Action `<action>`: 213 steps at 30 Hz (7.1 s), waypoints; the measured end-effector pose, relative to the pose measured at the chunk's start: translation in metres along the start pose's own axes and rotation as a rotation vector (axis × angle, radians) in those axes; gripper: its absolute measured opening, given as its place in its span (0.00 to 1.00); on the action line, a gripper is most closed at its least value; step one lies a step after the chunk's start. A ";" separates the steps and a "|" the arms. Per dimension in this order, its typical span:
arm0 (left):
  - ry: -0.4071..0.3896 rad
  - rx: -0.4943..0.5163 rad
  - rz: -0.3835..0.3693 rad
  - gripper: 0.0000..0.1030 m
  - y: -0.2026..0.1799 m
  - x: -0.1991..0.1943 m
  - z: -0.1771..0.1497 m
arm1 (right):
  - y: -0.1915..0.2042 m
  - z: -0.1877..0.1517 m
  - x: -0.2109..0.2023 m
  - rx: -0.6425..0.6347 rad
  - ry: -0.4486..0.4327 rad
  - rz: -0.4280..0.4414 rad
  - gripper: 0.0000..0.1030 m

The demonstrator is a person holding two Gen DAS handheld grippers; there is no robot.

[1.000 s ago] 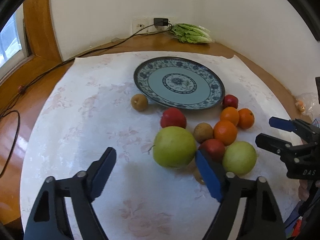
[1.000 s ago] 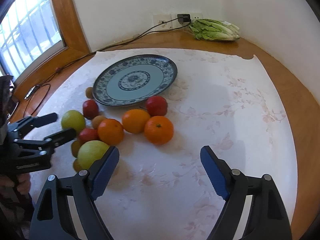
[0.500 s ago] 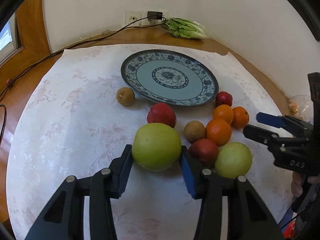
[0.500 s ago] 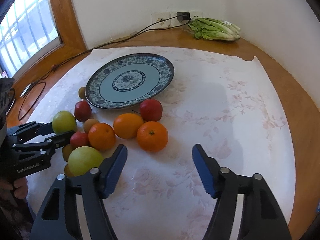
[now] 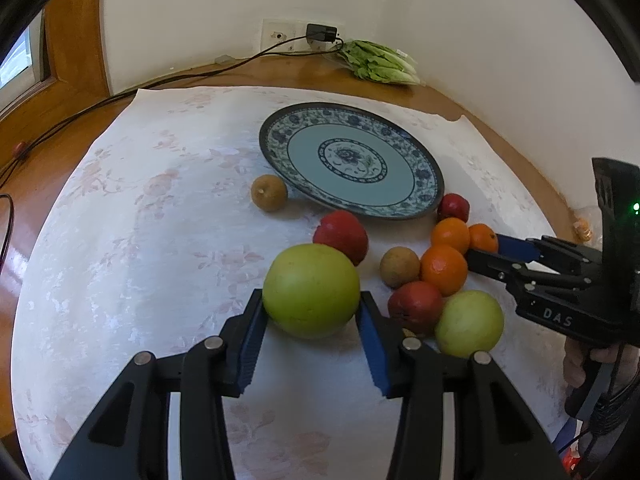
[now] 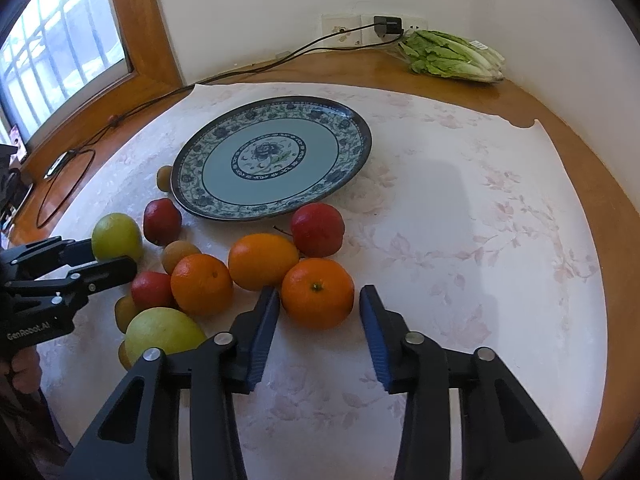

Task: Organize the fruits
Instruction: 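Grasp the green pomelo with the left tool while the right tool grasps an orange, then carry the pomelo and orange over the blue-and-white plate with both tools, then open both tools to release the pomelo and orange onto the plate, then grasp the small brown pear with the left tool while the right tool grasps a red apple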

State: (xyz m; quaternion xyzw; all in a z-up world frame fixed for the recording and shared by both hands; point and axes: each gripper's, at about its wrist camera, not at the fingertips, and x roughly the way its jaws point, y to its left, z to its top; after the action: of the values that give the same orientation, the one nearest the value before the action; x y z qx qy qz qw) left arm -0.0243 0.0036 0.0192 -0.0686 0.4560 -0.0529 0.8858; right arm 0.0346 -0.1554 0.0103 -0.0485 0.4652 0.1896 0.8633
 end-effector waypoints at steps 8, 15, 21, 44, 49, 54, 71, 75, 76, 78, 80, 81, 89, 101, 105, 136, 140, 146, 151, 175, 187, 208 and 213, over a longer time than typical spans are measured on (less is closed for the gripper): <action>-0.007 -0.003 -0.003 0.46 -0.001 -0.007 0.004 | 0.000 -0.002 -0.003 0.011 -0.015 -0.002 0.36; -0.004 -0.005 -0.008 0.46 -0.002 -0.015 0.013 | -0.001 -0.001 -0.015 0.008 -0.037 -0.010 0.35; -0.008 0.009 -0.002 0.46 -0.006 -0.024 0.023 | 0.001 0.006 -0.028 0.009 -0.061 0.004 0.35; -0.122 0.085 0.018 0.46 -0.028 -0.050 0.088 | 0.017 0.067 -0.066 -0.061 -0.156 -0.002 0.35; -0.114 0.085 0.020 0.46 -0.028 -0.040 0.101 | 0.019 0.081 -0.058 -0.050 -0.159 0.007 0.35; -0.101 0.100 0.022 0.46 -0.031 -0.024 0.110 | 0.024 0.093 -0.046 -0.079 -0.168 -0.012 0.35; -0.029 0.068 0.023 0.46 -0.020 0.056 0.118 | 0.005 0.103 0.033 -0.029 -0.100 0.014 0.35; -0.007 0.047 0.015 0.46 -0.015 0.071 0.118 | 0.002 0.103 0.047 -0.024 -0.079 0.023 0.35; -0.004 0.046 0.016 0.46 -0.014 0.074 0.118 | 0.001 0.102 0.050 -0.025 -0.075 0.022 0.35; 0.003 0.047 0.017 0.46 -0.012 0.079 0.117 | 0.001 0.103 0.056 -0.029 -0.069 0.022 0.35; 0.009 0.046 0.018 0.46 -0.012 0.084 0.116 | 0.000 0.102 0.060 -0.031 -0.065 0.021 0.35; 0.013 0.044 0.018 0.46 -0.011 0.086 0.115 | 0.001 0.102 0.062 -0.032 -0.064 0.019 0.35; -0.004 0.056 0.020 0.46 -0.010 0.087 0.116 | 0.001 0.101 0.069 -0.049 -0.067 0.007 0.35; -0.005 0.062 0.013 0.47 -0.007 0.083 0.118 | 0.001 0.102 0.068 -0.040 -0.057 0.010 0.36; -0.025 0.070 0.011 0.56 -0.009 0.074 0.119 | -0.001 0.100 0.064 -0.036 -0.064 0.004 0.41; -0.022 -0.040 0.043 0.60 0.024 0.028 0.074 | -0.012 0.051 -0.004 0.110 -0.070 0.041 0.43; -0.021 -0.030 0.056 0.60 0.022 0.031 0.070 | -0.017 0.044 -0.001 0.135 -0.055 0.047 0.43; -0.017 -0.029 0.062 0.59 0.023 0.035 0.065 | -0.024 0.038 0.003 0.166 -0.036 0.061 0.43; -0.014 -0.040 0.048 0.52 0.026 0.038 0.065 | -0.026 0.034 0.005 0.183 -0.026 0.087 0.43; -0.004 -0.006 0.044 0.25 0.028 0.051 0.060 | -0.020 0.031 0.004 0.187 -0.021 0.098 0.43; -0.027 -0.010 0.033 0.22 0.030 0.042 0.059 | -0.019 0.030 0.004 0.198 -0.020 0.115 0.43; -0.022 0.014 0.038 0.31 0.033 0.056 0.063 | -0.017 0.030 0.007 0.213 -0.022 0.150 0.43; -0.024 0.025 0.027 0.26 0.032 0.056 0.063 | -0.017 0.029 0.007 0.217 -0.022 0.152 0.43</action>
State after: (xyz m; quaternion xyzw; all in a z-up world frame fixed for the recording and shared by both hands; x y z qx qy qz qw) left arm 0.0604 0.0305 0.0048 -0.0522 0.4456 -0.0458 0.8925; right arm 0.0668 -0.1614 0.0194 0.0826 0.4759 0.2034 0.8517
